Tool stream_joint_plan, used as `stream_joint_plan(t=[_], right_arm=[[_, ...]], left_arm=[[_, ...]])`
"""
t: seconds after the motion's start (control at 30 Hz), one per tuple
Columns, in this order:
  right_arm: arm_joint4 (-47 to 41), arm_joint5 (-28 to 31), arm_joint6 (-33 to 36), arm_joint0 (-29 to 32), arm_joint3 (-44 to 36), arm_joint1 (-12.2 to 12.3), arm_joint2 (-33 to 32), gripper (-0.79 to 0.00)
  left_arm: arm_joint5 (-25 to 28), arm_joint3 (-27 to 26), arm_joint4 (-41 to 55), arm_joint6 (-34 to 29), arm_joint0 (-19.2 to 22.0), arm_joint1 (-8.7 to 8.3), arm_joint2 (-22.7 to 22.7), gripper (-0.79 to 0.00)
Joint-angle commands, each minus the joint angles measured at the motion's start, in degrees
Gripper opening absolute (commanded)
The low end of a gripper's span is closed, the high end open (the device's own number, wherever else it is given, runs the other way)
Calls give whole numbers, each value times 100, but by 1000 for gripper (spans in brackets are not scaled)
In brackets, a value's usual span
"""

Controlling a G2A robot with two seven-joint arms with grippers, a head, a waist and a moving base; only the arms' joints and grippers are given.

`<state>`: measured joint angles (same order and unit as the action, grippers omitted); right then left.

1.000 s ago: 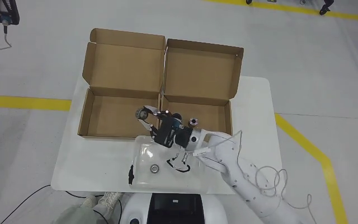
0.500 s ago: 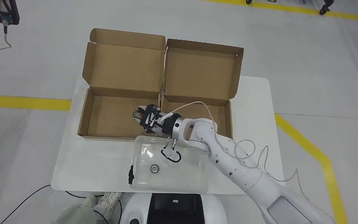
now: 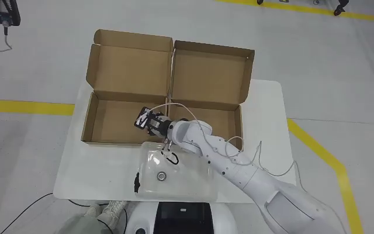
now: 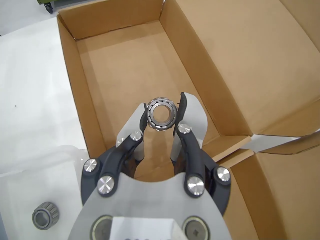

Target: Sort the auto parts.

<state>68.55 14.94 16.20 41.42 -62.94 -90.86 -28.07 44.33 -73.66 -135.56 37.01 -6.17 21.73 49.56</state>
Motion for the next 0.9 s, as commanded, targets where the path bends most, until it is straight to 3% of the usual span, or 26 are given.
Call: stream_joint_plan(t=[0.0, 0.13, 0.43, 0.57, 0.63, 0.87], right_arm=[[-26, -49, 50, -29, 95, -50, 8, -785], [-60, -137, 186, -70, 271, -151, 19, -773], [-55, -235, 339, -110, 544, -316, 2, -603], [-6, -243, 355, -94, 587, -356, -33, -416], [23, -243, 342, -76, 590, -367, -60, -231], [293, -124, 191, 19, 116, -329, -204, -169]], left_arm=[[0, 0, 0, 0, 0, 0, 0, 0], [0, 0, 0, 0, 0, 0, 0, 0], [0, 0, 0, 0, 0, 0, 0, 0], [0, 0, 0, 0, 0, 0, 0, 0], [0, 0, 0, 0, 0, 0, 0, 0], [0, 0, 0, 0, 0, 0, 0, 0]])
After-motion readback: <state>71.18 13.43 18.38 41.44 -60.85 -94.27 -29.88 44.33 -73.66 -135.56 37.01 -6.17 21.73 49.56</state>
